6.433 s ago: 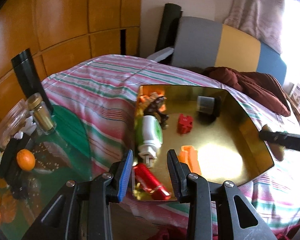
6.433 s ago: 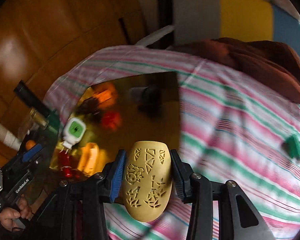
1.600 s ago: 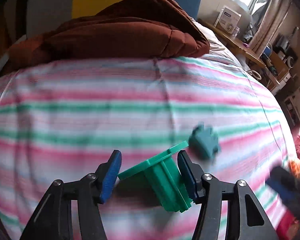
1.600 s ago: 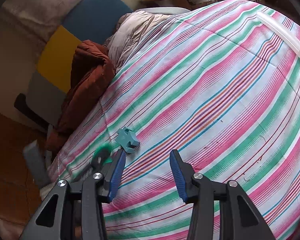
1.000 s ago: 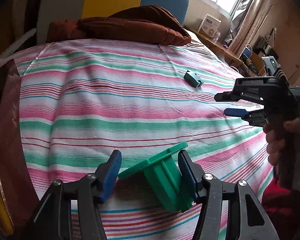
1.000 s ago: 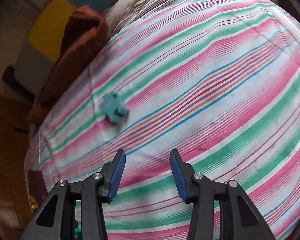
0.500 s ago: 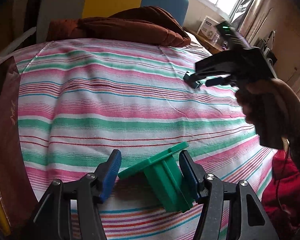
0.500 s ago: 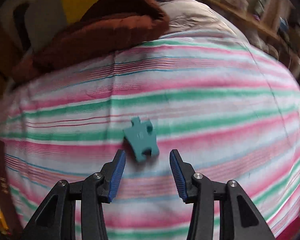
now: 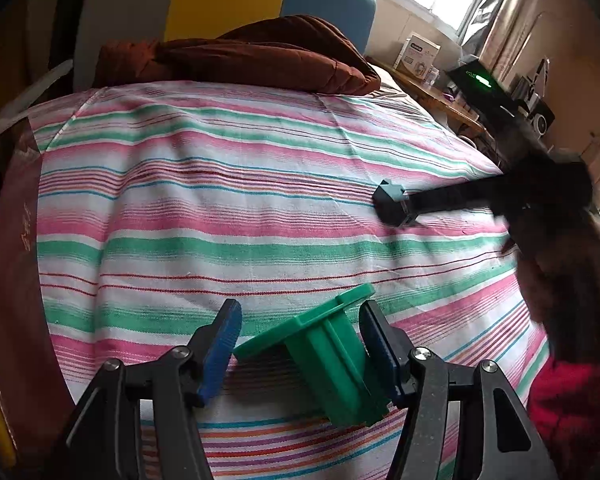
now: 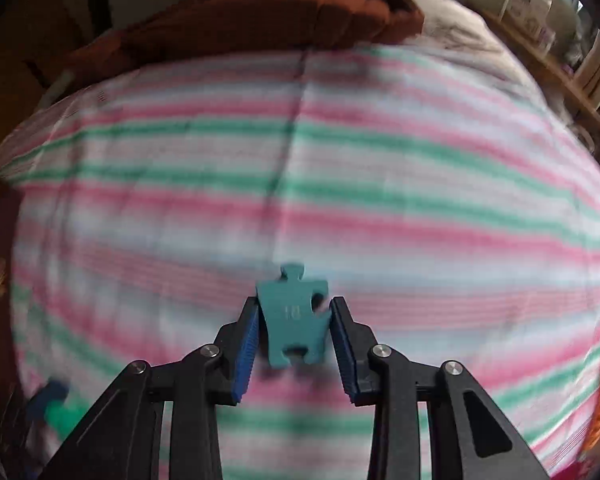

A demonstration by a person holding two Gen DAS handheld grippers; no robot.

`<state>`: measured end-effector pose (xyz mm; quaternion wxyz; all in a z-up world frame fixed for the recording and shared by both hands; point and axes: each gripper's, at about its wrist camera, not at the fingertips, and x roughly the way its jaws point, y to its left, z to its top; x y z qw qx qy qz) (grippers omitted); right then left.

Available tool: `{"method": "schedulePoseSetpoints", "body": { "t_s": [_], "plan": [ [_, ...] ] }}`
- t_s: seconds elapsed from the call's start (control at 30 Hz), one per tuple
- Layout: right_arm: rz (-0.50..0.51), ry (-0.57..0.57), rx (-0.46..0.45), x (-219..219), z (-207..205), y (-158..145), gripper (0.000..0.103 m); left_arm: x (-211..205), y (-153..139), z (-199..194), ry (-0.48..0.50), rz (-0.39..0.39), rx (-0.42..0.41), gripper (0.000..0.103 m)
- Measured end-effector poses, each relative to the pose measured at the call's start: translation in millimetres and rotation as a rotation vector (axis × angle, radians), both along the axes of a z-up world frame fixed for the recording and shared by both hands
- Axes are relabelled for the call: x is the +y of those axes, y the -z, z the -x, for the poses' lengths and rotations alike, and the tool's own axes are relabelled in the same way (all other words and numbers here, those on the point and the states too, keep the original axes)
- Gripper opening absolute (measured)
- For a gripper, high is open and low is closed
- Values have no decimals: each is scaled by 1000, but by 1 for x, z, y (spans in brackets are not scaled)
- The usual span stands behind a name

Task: Organize rigid objects
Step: 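Grasp the teal puzzle piece with the right gripper while the left holds the green plug, then carry the green plug into the gold tray and open the left gripper while the right holds the teal piece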

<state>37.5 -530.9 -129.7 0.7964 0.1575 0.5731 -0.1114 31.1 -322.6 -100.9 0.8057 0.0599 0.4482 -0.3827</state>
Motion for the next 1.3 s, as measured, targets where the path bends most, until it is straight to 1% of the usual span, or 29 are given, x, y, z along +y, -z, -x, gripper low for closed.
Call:
{"method": "schedulePoseSetpoints", "body": {
  "t_s": [0.07,0.13,0.23,0.3,0.37,0.43,0.5,0.63,0.67,0.73,0.87,0.97,1.13,1.3],
  "plan": [
    [27,-32,-30,14,17,0,36,-2,-1,0,3,-6,-2,61],
    [49,-39,-71,19,28,1,36,-2,-2,0,8,-12,-6,61],
    [24,0,-144,13,40,5,36,2,-4,2,21,-6,2,60],
    [29,-6,-160,14,44,5,36,9,-7,6,25,6,0,59],
    [49,-20,-172,15,43,5,36,15,-12,13,33,9,-23,59],
    [82,-54,-170,23,44,4,36,18,-17,19,39,6,-45,59],
    [82,-56,-176,27,40,4,36,20,-22,25,40,-3,-66,59],
    [80,-57,-183,26,40,5,36,25,-39,40,45,-25,-150,59],
    [87,-59,-183,25,38,5,36,26,-45,44,39,-36,-175,59],
    [102,-64,-188,23,35,6,36,30,-54,46,29,-35,-197,59],
    [166,-104,-199,30,35,6,36,42,-75,50,-8,-38,-251,60],
    [156,-101,-196,30,35,5,37,55,-88,49,-42,-45,-288,60],
    [158,-107,-190,30,34,6,36,74,-100,46,-102,-58,-329,60],
    [164,-111,-189,31,34,6,36,91,-104,44,-149,-70,-338,60]
  ]
}}
